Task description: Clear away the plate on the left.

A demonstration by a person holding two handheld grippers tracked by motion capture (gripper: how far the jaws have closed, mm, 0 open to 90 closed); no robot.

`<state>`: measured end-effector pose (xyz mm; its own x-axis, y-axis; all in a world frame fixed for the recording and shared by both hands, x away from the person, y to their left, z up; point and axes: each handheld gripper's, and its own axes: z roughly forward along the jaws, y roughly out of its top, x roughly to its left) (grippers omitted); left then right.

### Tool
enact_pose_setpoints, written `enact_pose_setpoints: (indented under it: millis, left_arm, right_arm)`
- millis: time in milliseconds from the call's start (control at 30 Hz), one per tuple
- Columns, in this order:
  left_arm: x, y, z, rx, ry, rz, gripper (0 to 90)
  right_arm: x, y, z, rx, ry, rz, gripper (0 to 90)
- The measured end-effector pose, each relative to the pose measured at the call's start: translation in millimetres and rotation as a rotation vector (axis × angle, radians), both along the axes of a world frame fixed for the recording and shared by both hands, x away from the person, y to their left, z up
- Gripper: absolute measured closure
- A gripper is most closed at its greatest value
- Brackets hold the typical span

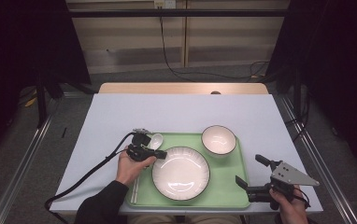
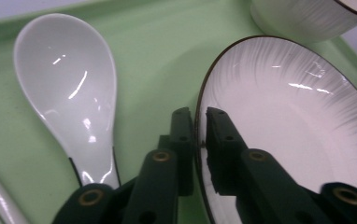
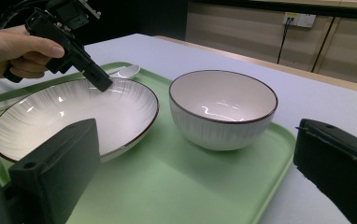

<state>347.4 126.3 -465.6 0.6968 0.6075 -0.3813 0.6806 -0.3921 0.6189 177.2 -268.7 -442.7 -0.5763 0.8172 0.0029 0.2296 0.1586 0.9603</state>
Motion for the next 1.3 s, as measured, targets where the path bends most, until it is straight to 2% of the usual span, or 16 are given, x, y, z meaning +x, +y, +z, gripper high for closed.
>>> enact_pose_setpoints:
  millis: [167,200,233,267,300,333,400,433,500,567,633,700,867,933,1233,1300]
  left_arm:
    - [-5.7,3.6,9.3,-0.004,-0.083,-0.007,54.2]
    - [-8.0,4.1,10.8,0.003,-0.094,-0.010,48.1]
    - [-10.2,4.8,12.6,0.035,-0.109,0.000,40.0]
    - [-11.6,6.4,13.7,0.043,-0.118,-0.003,32.5]
    - [-12.8,8.3,14.3,0.031,-0.136,-0.003,29.6]
    - [-13.9,10.1,15.5,0.046,-0.162,0.005,27.1]
    - [-15.1,12.5,17.5,0.059,-0.185,0.020,13.1]
    - [-16.0,14.6,19.2,0.059,-0.192,0.016,9.9]
    - [-18.5,19.1,21.4,0.023,-0.200,0.002,10.2]
    - [-21.6,23.0,23.6,0.018,-0.222,-0.007,1.1]
    - [-25.5,28.5,27.3,0.027,-0.256,0.009,7.0]
    - [-29.4,32.6,31.4,0.045,-0.285,0.038,3.5]
    - [-40.7,44.8,35.5,0.036,-0.331,0.058,4.7]
    - [-44.3,50.1,34.5,0.072,-0.354,0.095,3.6]
    - [-58.2,69.6,38.6,0.101,-0.404,0.162,3.2]
    - [-59.6,75.3,38.5,0.108,-0.396,0.179,2.0]
  right_arm:
    - [0.1,-0.7,-0.1,-0.002,-0.003,-0.007,0.2]
    - [0.0,-0.7,-0.1,-0.002,-0.003,-0.006,0.2]
    - [-0.1,-0.9,0.0,-0.003,-0.002,-0.004,0.2]
    - [0.0,-0.7,-0.1,-0.004,-0.003,-0.007,0.2]
    - [0.1,-0.7,0.0,-0.002,-0.002,-0.005,0.2]
    - [0.2,-0.5,0.0,-0.003,-0.003,-0.003,0.2]
    - [0.0,-0.3,0.3,-0.003,-0.002,0.000,0.2]
    - [-0.1,-0.3,0.4,-0.003,-0.002,0.001,0.2]
    - [0.3,-0.1,0.1,-0.002,-0.003,-0.003,0.2]
    - [0.2,-0.1,0.1,-0.002,0.000,-0.006,0.2]
    - [0.2,-0.3,0.1,-0.004,-0.002,-0.005,0.2]
    - [-0.1,-0.8,0.2,-0.004,-0.001,-0.005,0.2]
    - [0.0,-0.6,0.3,-0.004,-0.002,-0.003,0.2]
    - [0.0,-0.5,0.3,-0.004,-0.002,-0.003,0.2]
    - [-0.3,-0.8,0.4,-0.003,0.000,-0.013,0.2]
    - [-0.4,-0.9,0.4,0.002,0.001,-0.018,0.2]
